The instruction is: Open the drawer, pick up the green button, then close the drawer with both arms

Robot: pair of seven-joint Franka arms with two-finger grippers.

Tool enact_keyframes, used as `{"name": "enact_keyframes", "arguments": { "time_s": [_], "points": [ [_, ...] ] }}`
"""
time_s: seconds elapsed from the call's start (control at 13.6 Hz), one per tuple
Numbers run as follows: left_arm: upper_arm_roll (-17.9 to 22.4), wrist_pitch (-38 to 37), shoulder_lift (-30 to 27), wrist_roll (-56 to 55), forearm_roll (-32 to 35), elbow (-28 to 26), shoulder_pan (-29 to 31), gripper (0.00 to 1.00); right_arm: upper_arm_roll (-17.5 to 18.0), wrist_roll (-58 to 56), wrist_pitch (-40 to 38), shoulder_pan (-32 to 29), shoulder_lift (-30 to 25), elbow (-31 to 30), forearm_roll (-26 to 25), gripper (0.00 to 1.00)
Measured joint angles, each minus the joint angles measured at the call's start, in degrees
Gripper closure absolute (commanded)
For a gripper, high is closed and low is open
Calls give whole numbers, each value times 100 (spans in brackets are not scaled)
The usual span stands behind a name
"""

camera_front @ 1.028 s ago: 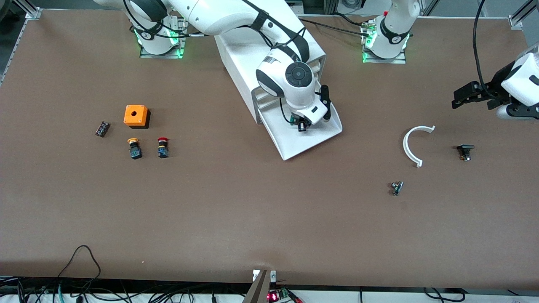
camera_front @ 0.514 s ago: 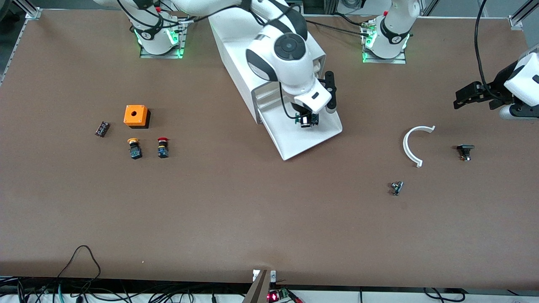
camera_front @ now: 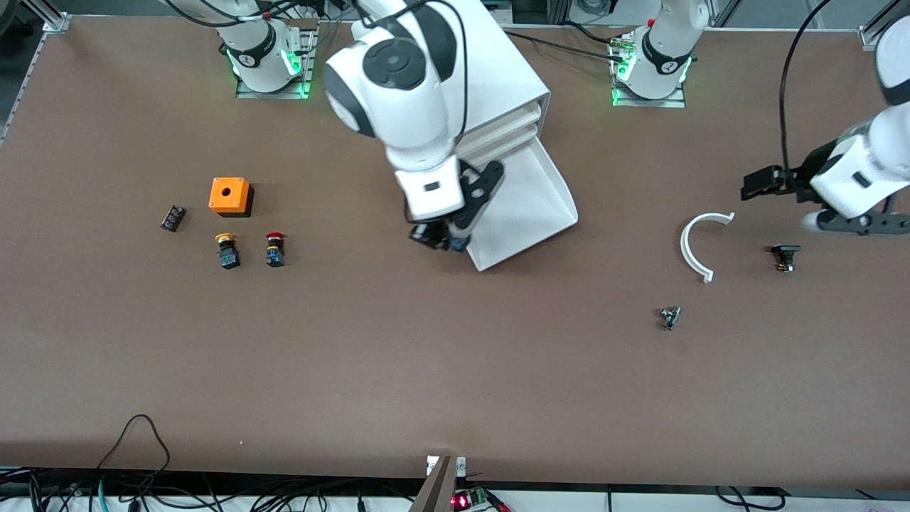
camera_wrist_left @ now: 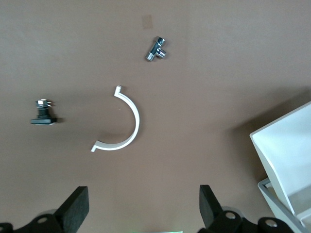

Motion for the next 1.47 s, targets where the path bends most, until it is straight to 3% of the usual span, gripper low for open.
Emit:
{"name": "enact_keyframes", "arguments": {
  "time_s": [0.22, 0.44, 0.81, 1.03, 1.25, 1.32, 1.39, 1.47],
  "points": [
    [-156, 779, 390, -1070, 0, -258, -281, 0, -22, 1087, -8, -366, -266, -847, -15, 75],
    [-240, 2034, 839, -2309, -1, -809, -846, 0, -38, 2161, 18, -646, -416, -1705, -21, 75],
    [-266, 3978, 1624, -3966, -1, -1499, -1703, 0, -56, 2748, 694, -1359, -444, -2899, -24, 74],
    [-268, 4422, 2053, -4432, -1, -1537, -2114, 0, -54, 3138, 1469, -1620, -468, -3703, -26, 74],
    [-274, 4434, 2142, -4558, -1, -1617, -2348, 0, -54, 3415, 2197, -1670, -475, -4435, -42, 74],
    [-282, 4434, 2128, -4558, -1, -1674, -2405, 0, -54, 3565, 2434, -1676, -476, -4596, -45, 60],
    [-329, 4436, 2091, -4558, -1, -1773, -2453, 0, -53, 3711, 2676, -1676, -477, -4746, -58, 3],
    [-420, 4436, 2047, -4558, 0, -1869, -2474, 0, -51, 3801, 2803, -1676, -487, -4821, -63, 0]
  ]
}}
